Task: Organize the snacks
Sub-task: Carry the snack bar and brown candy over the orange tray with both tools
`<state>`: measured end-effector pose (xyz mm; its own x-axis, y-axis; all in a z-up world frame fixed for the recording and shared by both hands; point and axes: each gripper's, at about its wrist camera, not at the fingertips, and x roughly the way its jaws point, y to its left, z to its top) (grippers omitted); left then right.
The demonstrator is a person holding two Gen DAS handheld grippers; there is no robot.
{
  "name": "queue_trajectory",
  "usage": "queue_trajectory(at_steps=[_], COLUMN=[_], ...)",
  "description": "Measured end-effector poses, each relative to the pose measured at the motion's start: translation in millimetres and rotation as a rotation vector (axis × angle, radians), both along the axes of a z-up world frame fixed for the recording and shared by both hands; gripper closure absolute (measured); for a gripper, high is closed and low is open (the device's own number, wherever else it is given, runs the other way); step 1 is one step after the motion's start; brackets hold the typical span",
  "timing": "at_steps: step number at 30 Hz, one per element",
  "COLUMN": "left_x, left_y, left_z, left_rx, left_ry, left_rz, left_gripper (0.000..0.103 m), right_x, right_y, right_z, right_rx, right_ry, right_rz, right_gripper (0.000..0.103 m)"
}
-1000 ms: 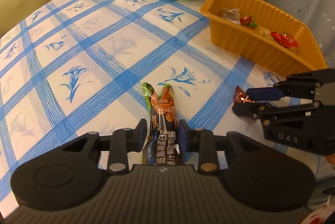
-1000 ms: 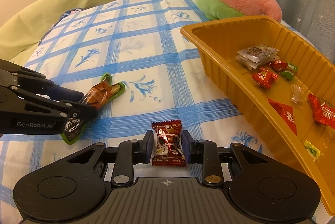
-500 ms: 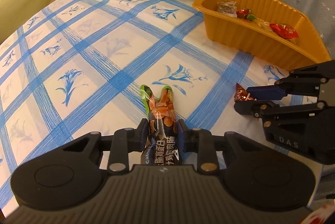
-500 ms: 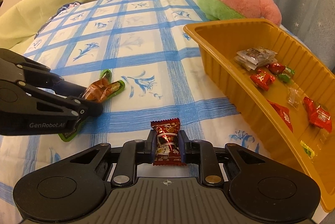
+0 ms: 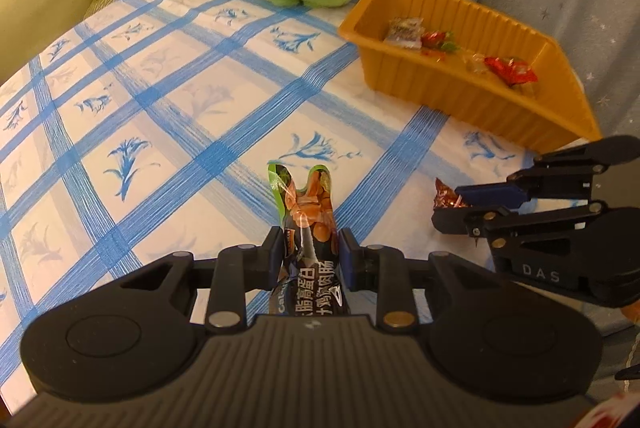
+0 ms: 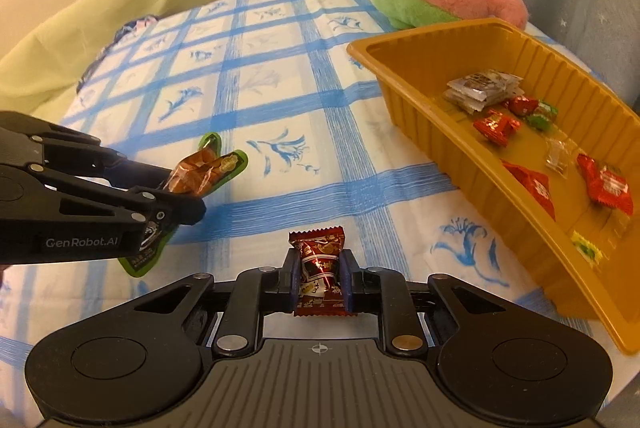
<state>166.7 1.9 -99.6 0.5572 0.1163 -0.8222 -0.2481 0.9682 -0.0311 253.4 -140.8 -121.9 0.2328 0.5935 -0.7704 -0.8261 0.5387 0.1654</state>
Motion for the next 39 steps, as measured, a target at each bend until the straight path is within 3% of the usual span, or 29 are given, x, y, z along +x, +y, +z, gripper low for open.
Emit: queue_trajectory(at_steps=[10,24,32,39], left_x=[-0.3,54.0,97.1,135.0], left_y=[-15.2,-51.5,-62.1,-68.5], left_z=[41.5,89.9,98.5,94.3], left_rx=[0.002,0.050,0.051,0.039], left_ry=[-0.084,-0.203,-0.227,-0.209], left_rz=[-0.045,-0.183,-0.225,-0.251], left_gripper=[0.077,0.077,0.077,0.077], right_x=[0.1,39.9,70.6,95.8], right_y=[-46.9,-108.3,-121.3,-126.3], right_z=[45.4,100.4,109.2,103.3], right_rx=[0.104,0.201,0.210,0.215], right_ry=[0.034,-0.058,-0.082,-0.047], right_rz=[-0.085,-0.258,-0.327,-0.367], right_gripper=[0.083,0.083,0.083,0.083])
